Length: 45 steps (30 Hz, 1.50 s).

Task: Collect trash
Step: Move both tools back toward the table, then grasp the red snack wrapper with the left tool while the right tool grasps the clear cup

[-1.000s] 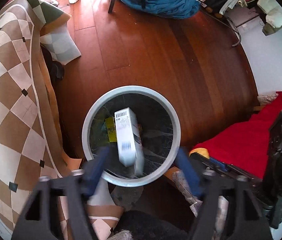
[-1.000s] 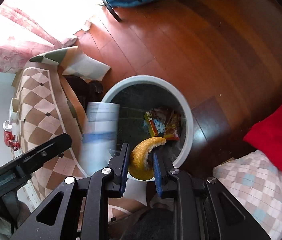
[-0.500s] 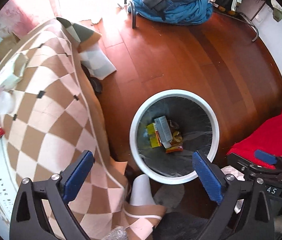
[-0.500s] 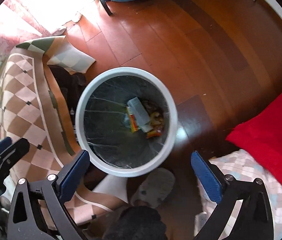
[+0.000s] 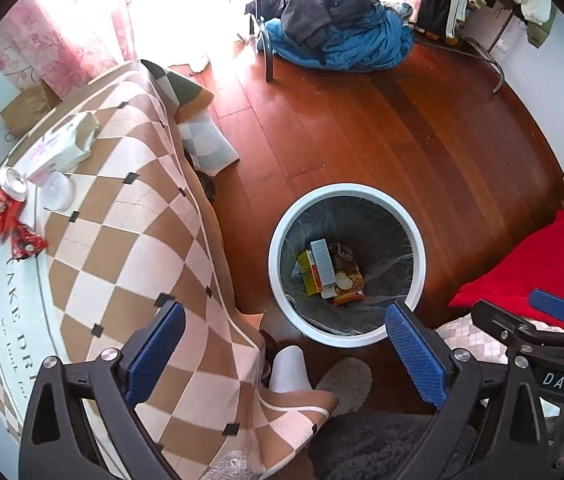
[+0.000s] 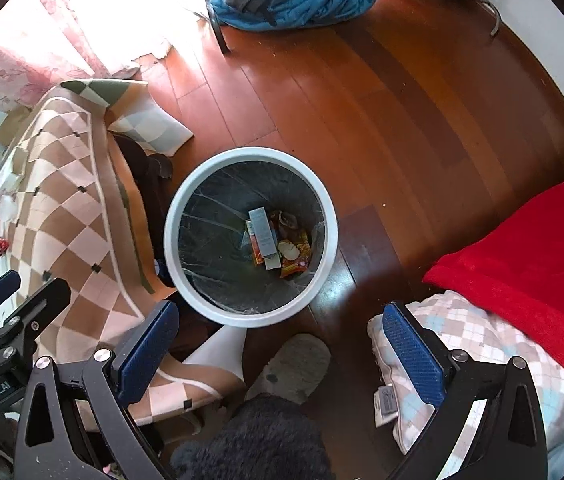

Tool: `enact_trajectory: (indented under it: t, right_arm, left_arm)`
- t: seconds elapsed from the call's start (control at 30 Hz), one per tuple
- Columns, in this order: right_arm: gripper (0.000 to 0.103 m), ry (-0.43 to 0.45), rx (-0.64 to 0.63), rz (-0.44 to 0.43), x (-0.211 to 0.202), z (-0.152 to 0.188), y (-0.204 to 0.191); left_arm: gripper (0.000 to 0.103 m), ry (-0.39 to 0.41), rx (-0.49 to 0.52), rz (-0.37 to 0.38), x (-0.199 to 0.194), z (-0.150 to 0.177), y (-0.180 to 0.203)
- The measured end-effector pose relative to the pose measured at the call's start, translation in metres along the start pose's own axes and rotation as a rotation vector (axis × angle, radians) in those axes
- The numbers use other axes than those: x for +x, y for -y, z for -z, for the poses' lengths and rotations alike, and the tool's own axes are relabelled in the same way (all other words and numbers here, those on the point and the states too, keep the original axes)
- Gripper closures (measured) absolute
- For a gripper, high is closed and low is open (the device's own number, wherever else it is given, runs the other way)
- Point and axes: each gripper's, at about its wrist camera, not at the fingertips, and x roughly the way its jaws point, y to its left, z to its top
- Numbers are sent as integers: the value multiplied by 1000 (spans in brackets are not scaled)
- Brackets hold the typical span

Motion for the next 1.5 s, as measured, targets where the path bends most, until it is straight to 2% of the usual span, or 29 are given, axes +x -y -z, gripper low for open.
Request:
enact_trajectory:
  t: [0.17, 0.27, 0.4, 0.57, 0.67, 0.77, 0.83, 1.0, 1.07, 1.13, 1.17, 1.27, 1.37, 1.4, 1.43, 1.47, 1.5]
  right_arm:
    - [0, 47, -2, -11, -32, 11, -7]
    - [0, 93, 11, -46, -59, 18, -13]
    - [0, 154, 19, -113, -94, 22, -28]
    - [0, 200, -26, -199, -128, 18, -77]
    - [0, 196, -85, -241, -132, 10, -125]
    - [0, 175, -148, -279, -119, 0, -180]
    - [0, 166, -173, -312, -104, -8, -217]
    - [1, 86, -247, -326, -36, -35, -324]
    - [6, 55, -282, -316, -11, -44, -356]
    - [19, 26, -315, -282, 16, -52, -386]
    - [19, 11, -331, -267, 29, -56, -401]
    - [20, -2, -354, -219, 55, -66, -420]
    - [26, -12, -364, -216, 71, -73, -432]
    - [33, -11, -376, -223, 77, -74, -435]
    - [43, -10, -383, -224, 80, -75, -436]
    - [48, -12, -388, -225, 84, -75, -437]
    - [58, -17, -390, -237, 88, -74, -435]
  left_arm:
    - [1, 42, 1, 1, -26, 6, -5]
    - [1, 76, -12, -12, -47, 9, -13]
    - [1, 161, -75, -33, -89, 8, -39]
    - [1, 251, -155, -35, -125, 7, -88]
    - [0, 287, -202, -74, -134, 9, -132]
    - [0, 260, -232, -157, -119, 14, -179]
    - [0, 212, -279, -211, -97, 20, -223]
    - [0, 90, -368, -325, -46, 41, -311]
    - [0, 60, -402, -339, -29, 48, -335]
    - [0, 21, -442, -338, -11, 54, -361]
    - [0, 9, -455, -342, -6, 56, -367]
    - [0, -23, -470, -350, 13, 57, -383]
    - [0, -43, -471, -352, 27, 56, -390]
    - [0, -49, -470, -348, 29, 55, -390]
    - [0, -53, -468, -346, 32, 54, -390]
    - [0, -55, -466, -344, 34, 53, -390]
    - [0, -55, -464, -342, 35, 52, -390]
